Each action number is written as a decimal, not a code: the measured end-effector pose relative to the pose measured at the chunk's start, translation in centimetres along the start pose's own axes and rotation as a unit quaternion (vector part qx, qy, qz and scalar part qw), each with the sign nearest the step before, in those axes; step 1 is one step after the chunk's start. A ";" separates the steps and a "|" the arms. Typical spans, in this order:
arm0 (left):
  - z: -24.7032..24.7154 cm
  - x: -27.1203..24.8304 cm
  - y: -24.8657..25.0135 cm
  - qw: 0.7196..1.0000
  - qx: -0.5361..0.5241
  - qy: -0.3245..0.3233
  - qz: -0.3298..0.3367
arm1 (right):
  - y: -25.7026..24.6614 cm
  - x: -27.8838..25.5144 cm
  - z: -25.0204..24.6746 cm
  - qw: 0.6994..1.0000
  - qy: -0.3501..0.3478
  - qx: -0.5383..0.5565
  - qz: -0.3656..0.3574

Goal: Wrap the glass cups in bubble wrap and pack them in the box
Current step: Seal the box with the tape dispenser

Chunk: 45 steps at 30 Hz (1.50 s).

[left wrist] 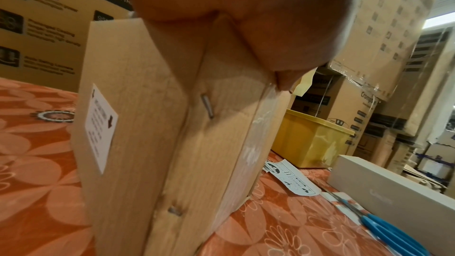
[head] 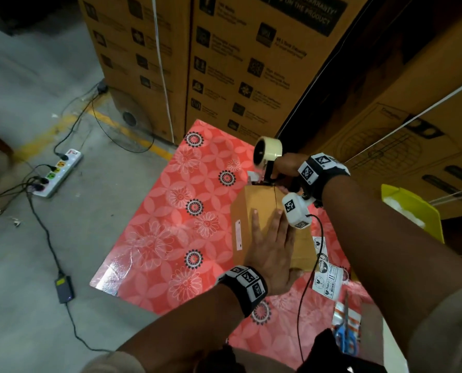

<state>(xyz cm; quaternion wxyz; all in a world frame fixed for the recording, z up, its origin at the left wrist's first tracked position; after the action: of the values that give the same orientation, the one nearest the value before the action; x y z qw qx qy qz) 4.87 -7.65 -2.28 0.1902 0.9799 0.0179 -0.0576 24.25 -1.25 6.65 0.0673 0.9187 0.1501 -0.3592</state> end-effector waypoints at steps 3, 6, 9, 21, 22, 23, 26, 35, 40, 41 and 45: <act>0.1 0.0 0.0 1.000 0.009 -0.005 0.001 | -0.8 -0.6 0.0 0.999 0.003 -0.031 -0.015; 0.0 -0.1 0.1 1.000 0.008 -0.008 0.002 | -1.3 -0.9 -0.6 0.998 0.001 -0.059 -0.021; 0.2 -0.4 0.0 1.000 -0.008 0.001 0.005 | -1.4 -1.5 -2.4 0.999 0.004 -0.038 -0.027; 0.7 -0.4 0.1 0.999 -0.032 0.012 0.029 | 0.2 -3.0 -4.7 0.999 0.029 -0.038 0.001; 0.8 -0.3 0.0 0.999 -0.033 0.010 0.029 | 0.3 -2.9 -4.6 0.999 0.031 -0.036 0.001; 0.8 -0.2 -0.1 0.999 -0.030 0.007 0.027 | 0.5 -2.8 -4.5 0.999 0.036 -0.036 -0.002; 0.9 0.1 -0.2 0.999 -0.030 0.002 0.028 | 0.9 -2.9 -4.3 0.998 0.049 -0.028 0.003; 0.6 0.6 -0.2 0.999 -0.020 0.001 0.035 | 2.1 -4.5 -4.2 0.997 0.068 0.043 -0.004; 0.5 0.8 -0.4 0.999 -0.023 -0.007 0.045 | 4.2 -6.0 0.5 0.982 0.138 0.128 -0.023; 0.5 0.9 -0.3 0.999 -0.014 -0.010 0.046 | 5.1 -6.2 2.6 0.978 0.166 0.120 -0.026; 0.8 1.3 0.0 0.998 0.026 -0.035 0.033 | 7.2 -8.1 10.3 0.950 0.267 0.158 -0.047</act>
<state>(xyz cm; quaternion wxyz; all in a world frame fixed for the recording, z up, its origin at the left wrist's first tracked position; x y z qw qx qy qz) 6.09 -7.89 -3.16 0.1665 0.9820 -0.0226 -0.0859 14.33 -12.24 4.72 -0.1383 0.9717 0.1467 -0.1231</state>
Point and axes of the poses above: each hand's wrist, its own x-axis towards the middle knuckle, its own z-axis out of the palm, y = z × x, the point moved 3 cm from there along x, towards the middle knuckle, and after that the axes turned 14 degrees about -x, right-handed, at the moved point
